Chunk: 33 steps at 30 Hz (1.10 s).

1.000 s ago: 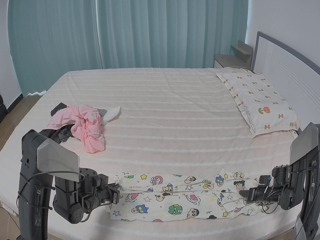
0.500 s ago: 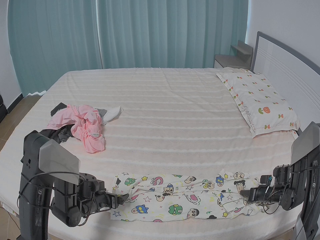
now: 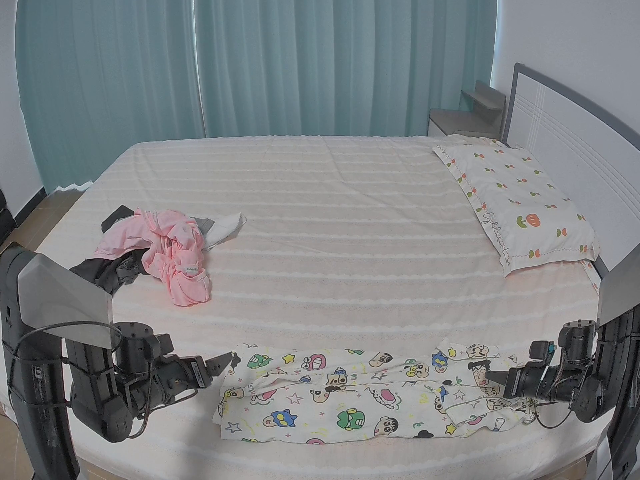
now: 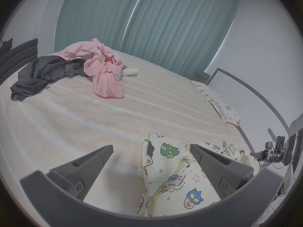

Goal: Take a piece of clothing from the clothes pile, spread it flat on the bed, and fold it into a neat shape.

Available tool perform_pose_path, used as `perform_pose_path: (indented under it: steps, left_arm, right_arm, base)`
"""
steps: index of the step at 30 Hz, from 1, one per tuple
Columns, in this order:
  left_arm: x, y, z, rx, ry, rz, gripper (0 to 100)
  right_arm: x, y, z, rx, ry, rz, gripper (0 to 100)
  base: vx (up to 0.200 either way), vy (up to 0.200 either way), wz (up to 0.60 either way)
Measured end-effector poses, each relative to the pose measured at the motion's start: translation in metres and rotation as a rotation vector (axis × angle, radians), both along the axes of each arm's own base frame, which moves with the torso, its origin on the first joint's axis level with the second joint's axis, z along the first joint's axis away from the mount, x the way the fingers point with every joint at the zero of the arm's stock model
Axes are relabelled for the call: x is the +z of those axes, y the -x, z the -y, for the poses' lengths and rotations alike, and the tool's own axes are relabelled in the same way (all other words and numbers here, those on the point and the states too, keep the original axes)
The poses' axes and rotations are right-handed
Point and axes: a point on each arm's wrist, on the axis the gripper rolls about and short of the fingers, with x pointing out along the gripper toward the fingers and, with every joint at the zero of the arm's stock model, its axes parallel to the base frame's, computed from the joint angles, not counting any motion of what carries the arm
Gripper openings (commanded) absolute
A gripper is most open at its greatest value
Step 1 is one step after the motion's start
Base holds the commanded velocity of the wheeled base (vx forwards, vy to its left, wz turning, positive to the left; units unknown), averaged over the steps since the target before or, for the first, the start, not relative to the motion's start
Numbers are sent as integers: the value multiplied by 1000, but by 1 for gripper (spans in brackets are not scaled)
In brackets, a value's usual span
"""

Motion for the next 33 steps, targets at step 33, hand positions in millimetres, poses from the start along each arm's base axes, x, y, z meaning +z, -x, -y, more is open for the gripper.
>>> perform_pose_path:
  steps: [33]
  left_arm:
    - [-39,-22,53,-182,-28,-339,100]
  right_arm:
    - [19,2,7,-181,-196,-36,0]
  base:
    - [0,0,0]
